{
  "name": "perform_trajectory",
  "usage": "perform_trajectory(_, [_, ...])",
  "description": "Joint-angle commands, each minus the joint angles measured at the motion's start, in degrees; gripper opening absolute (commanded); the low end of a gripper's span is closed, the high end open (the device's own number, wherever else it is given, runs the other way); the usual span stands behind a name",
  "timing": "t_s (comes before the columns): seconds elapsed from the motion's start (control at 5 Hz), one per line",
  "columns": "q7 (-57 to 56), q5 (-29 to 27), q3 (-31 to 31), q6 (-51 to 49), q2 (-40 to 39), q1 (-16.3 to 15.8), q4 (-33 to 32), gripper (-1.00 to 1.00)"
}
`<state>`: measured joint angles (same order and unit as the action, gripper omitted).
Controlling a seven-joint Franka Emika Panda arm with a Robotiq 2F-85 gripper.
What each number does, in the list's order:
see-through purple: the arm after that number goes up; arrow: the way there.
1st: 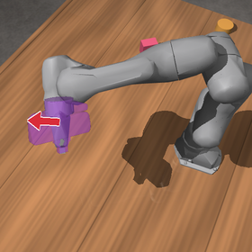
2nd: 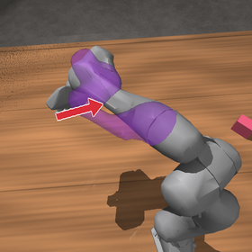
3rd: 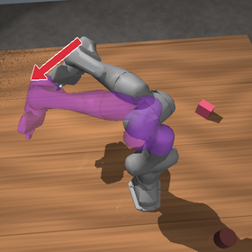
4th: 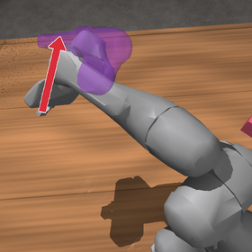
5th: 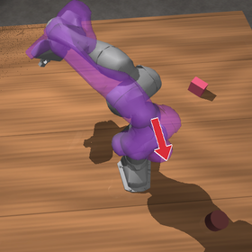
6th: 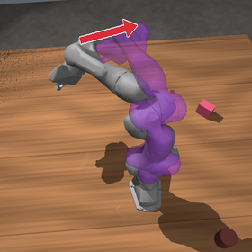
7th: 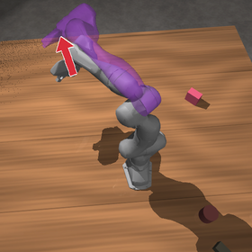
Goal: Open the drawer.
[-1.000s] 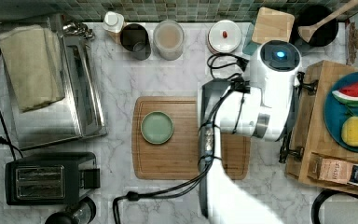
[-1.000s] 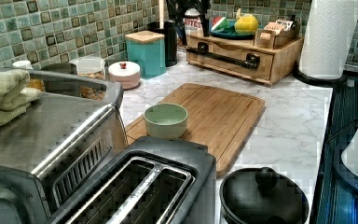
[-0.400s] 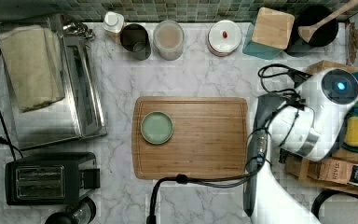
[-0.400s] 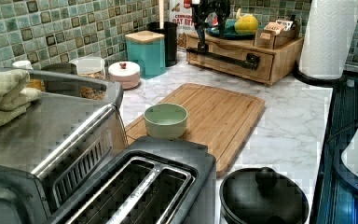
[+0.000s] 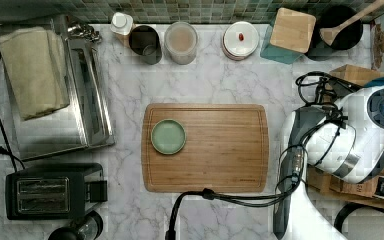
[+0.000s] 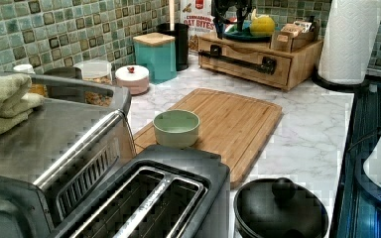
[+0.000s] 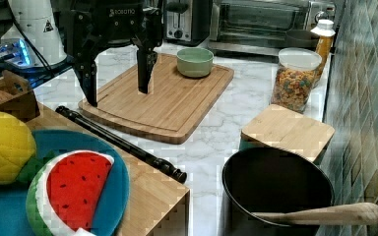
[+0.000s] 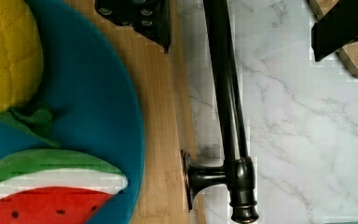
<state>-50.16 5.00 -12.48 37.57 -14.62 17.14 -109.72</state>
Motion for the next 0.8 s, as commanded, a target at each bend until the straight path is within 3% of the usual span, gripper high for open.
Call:
perform_trajectory(0.2, [2.7, 1.0, 1.2, 2.0, 1.3, -3.0, -1.2, 1.00])
perform_trajectory(0.4, [0.6, 1.9, 0.9, 1.7, -0.7, -1.3, -0.2, 1.00])
perform_trajectory(0.6, [2.8, 3.5, 0.3, 2.4, -2.3, -1.6, -0.5, 1.00])
perform_trajectory(0.8, [0.9, 1.2, 0.8, 4.2, -2.8, -0.2, -2.2, 1.00])
